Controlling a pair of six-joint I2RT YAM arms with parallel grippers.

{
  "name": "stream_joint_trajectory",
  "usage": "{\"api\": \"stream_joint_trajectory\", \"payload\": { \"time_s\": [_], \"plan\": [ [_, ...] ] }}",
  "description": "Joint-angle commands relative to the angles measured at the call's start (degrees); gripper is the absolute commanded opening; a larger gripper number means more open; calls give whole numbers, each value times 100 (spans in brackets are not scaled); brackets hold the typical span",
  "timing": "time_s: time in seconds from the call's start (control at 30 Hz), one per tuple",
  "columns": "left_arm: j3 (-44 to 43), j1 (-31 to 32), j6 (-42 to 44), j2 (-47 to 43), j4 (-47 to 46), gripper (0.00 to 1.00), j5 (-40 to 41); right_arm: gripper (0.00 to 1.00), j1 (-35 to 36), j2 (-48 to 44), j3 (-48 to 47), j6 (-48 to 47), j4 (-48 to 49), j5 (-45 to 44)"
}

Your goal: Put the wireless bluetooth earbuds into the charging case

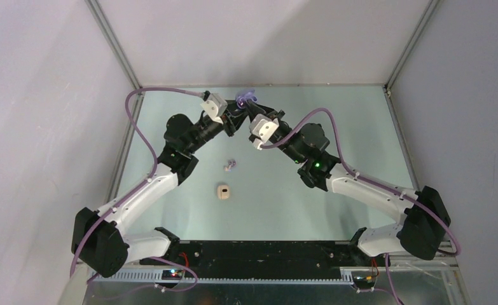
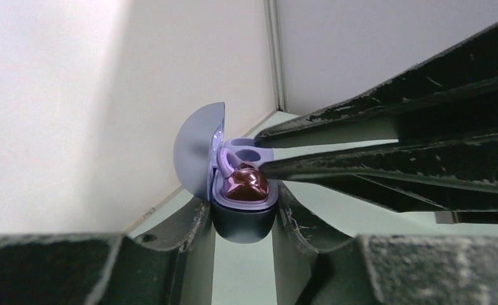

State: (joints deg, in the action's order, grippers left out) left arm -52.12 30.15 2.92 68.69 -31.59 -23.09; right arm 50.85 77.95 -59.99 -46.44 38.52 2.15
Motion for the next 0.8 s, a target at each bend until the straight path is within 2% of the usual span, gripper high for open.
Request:
{"api": "stream_joint_trajectory", "payload": {
  "time_s": [0.0, 0.17, 0.23, 0.33, 0.4, 0.47, 0.57, 0.77],
  "plan": [
    [-14, 32, 249, -83, -241, 0, -22, 19, -10, -350, -26, 173, -626, 248],
    [4, 34, 376, -81, -166, 0, -110, 20, -51, -563, -166, 450, -1010, 222],
    [32, 28, 473, -89, -92, 0, -200, 23, -146, -655, -452, 719, -1569, 396],
    [151, -33, 652, -127, -33, 0, -505, 48, -445, -687, -1290, 1128, -3213, 1232],
    [199, -118, 865, -149, 39, 0, -797, 56, -644, -645, -1734, 1337, -4064, 1674],
    [219, -207, 1024, -160, 169, 0, -1068, 54, -846, -600, -2035, 1386, -4664, 2142],
    [207, -313, 1244, -186, 450, 0, -1371, 48, -1013, -417, -2559, 834, -5873, 2695],
    [127, -385, 1881, -286, 1156, 0, -1846, 33, -923, 122, -3496, 115, -7607, 2959]
  ]
}}
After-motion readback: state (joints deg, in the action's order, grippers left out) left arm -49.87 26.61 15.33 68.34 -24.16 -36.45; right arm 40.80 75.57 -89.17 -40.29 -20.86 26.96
